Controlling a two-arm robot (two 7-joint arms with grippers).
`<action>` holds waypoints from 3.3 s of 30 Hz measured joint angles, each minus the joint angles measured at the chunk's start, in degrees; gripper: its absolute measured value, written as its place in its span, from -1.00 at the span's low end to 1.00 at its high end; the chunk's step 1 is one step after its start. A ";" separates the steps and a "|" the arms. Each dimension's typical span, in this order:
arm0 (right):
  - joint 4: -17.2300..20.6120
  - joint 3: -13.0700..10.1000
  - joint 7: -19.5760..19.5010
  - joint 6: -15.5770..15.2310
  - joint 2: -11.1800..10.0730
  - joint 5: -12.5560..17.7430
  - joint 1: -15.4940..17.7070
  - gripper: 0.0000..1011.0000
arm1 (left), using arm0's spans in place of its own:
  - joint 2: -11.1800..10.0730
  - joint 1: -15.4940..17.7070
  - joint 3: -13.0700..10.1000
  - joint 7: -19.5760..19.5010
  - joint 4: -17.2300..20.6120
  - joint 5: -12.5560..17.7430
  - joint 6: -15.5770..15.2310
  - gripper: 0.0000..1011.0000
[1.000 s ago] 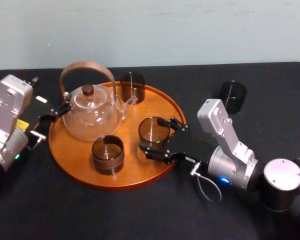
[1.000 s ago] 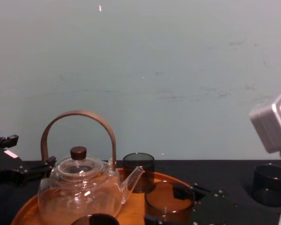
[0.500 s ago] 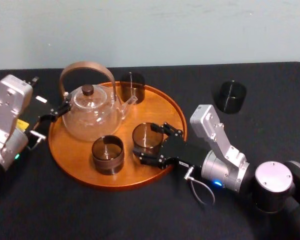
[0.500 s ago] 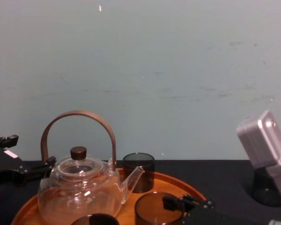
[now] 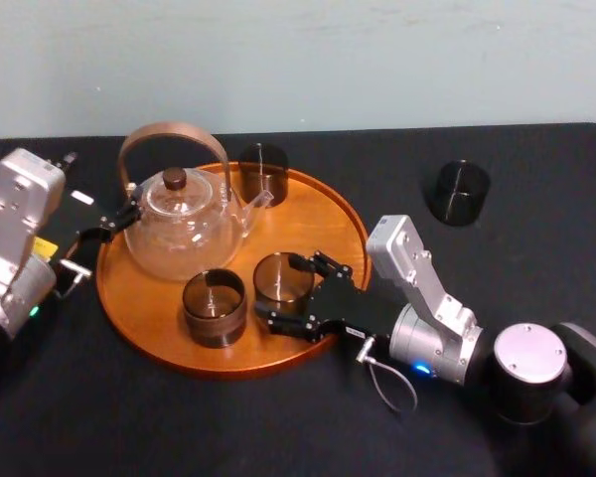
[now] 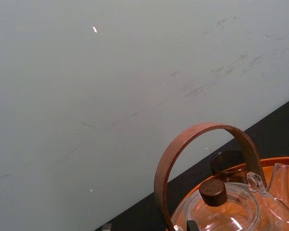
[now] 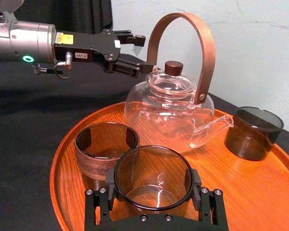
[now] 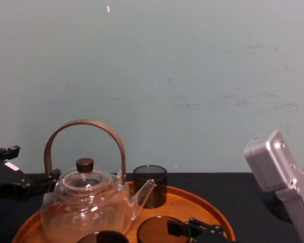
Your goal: Pick up the glass from the table and place it on the tray.
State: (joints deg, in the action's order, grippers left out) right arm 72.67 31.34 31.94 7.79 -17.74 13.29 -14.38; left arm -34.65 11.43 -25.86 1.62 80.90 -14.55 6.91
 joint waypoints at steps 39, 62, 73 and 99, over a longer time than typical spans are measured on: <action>-2.54 0.41 0.33 1.09 0.69 0.21 -0.22 0.79 | 0.00 0.00 0.00 0.00 0.00 0.00 0.00 1.00; -0.20 -0.28 0.71 -0.02 -0.62 1.49 1.11 0.98 | 0.00 0.00 0.00 0.00 0.00 0.00 0.00 1.00; 3.05 -0.77 0.35 -1.17 -2.72 2.25 3.74 0.98 | 0.00 0.00 0.00 0.00 0.00 0.00 0.00 1.00; 12.17 -10.52 -7.61 1.68 -8.69 2.45 16.49 0.98 | 0.00 0.00 0.00 0.00 0.00 0.00 0.00 1.00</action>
State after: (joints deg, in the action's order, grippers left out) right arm 84.84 20.82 24.33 9.47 -26.43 15.74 2.11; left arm -34.65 11.43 -25.86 1.62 80.90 -14.55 6.91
